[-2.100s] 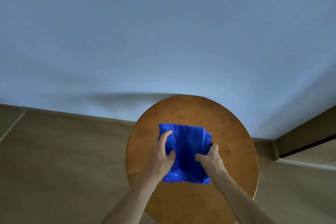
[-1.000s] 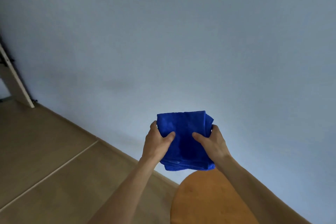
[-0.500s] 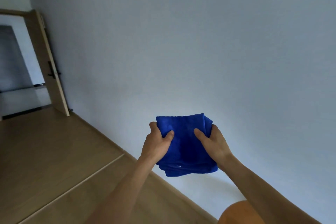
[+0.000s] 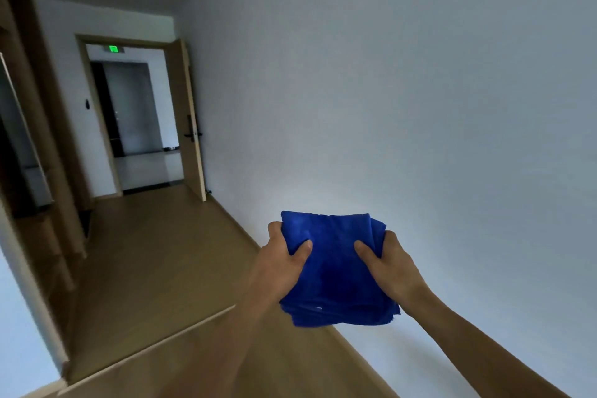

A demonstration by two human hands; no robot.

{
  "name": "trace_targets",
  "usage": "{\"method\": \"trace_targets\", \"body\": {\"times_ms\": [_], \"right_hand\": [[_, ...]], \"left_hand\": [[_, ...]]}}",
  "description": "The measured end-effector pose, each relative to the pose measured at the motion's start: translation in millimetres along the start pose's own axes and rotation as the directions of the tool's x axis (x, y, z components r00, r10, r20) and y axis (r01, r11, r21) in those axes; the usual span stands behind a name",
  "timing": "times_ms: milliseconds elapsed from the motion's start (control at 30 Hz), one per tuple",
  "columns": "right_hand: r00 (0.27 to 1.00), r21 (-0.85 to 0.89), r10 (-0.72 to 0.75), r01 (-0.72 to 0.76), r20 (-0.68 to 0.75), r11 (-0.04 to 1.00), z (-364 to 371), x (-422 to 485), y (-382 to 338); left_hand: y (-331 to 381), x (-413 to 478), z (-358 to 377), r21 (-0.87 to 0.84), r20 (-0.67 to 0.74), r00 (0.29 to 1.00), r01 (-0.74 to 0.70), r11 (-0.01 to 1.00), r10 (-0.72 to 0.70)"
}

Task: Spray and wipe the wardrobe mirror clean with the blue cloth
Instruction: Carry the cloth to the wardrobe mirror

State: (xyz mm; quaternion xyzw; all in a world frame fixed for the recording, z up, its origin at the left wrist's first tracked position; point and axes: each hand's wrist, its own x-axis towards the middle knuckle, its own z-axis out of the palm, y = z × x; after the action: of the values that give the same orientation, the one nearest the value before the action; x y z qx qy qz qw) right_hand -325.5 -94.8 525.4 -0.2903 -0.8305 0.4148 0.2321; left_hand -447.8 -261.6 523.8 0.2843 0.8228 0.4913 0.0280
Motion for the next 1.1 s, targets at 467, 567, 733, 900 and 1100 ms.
{"method": "trace_targets", "body": {"times_ms": [467,567,733,900,1100], "right_hand": [[0.922,0.166,-0.263,0.222,0.283,0.961,79,149,-36],[0.893,0.214,-0.304,0.243,0.332,0.946,100,171,-47],[0.851,0.276,-0.362,0.269,0.381,0.923,133,202,-74],[0.822,0.321,-0.408,0.292,0.398,0.901,172,229,-104],[0.799,0.326,-0.444,0.327,0.405,0.887,239,272,-143]], "left_hand": [[-25,90,-29,-0.026,-0.312,0.926,0.214,0.976,-0.212],[-34,106,-38,-0.046,-0.367,0.898,0.242,0.969,-0.242],[-43,135,-64,-0.042,-0.439,0.857,0.28,0.959,-0.269],[-62,159,-94,-0.044,-0.473,0.837,0.291,0.956,-0.276],[-109,213,-142,-0.054,-0.497,0.826,0.275,0.96,-0.265]]}}
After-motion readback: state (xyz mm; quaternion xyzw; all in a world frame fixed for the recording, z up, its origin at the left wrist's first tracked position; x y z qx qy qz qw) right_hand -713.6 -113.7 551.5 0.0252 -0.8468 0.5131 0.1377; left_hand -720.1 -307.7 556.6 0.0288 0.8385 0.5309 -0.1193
